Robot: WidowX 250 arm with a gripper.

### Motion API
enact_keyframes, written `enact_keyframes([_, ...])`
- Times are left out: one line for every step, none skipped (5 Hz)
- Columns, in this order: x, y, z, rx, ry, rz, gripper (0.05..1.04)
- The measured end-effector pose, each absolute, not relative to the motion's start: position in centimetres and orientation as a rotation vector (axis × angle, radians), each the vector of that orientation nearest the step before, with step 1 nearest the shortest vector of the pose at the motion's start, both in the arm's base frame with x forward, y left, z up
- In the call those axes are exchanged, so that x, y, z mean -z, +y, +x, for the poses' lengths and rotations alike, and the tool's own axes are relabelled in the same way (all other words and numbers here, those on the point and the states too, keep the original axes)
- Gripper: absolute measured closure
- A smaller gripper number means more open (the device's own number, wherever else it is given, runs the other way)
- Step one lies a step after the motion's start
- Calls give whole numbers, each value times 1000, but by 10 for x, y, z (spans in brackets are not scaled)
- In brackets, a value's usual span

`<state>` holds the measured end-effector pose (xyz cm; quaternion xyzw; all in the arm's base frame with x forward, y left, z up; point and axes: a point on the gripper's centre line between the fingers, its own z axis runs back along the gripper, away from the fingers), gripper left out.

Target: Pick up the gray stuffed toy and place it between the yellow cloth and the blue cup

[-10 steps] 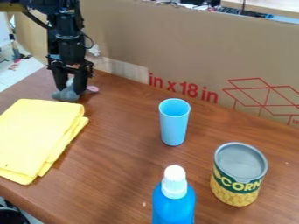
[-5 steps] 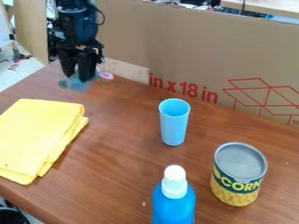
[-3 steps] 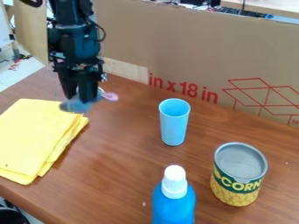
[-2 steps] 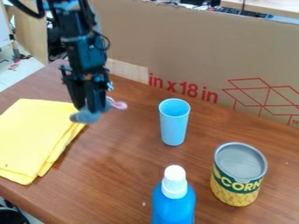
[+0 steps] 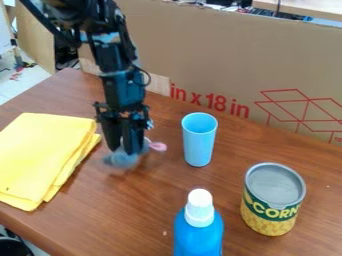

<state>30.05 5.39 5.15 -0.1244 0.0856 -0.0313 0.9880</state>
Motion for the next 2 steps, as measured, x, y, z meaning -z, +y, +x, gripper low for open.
enact_keyframes([-44,51,299,31,183,-258,557])
enact_keyframes([-44,47,298,-5,199,-256,503])
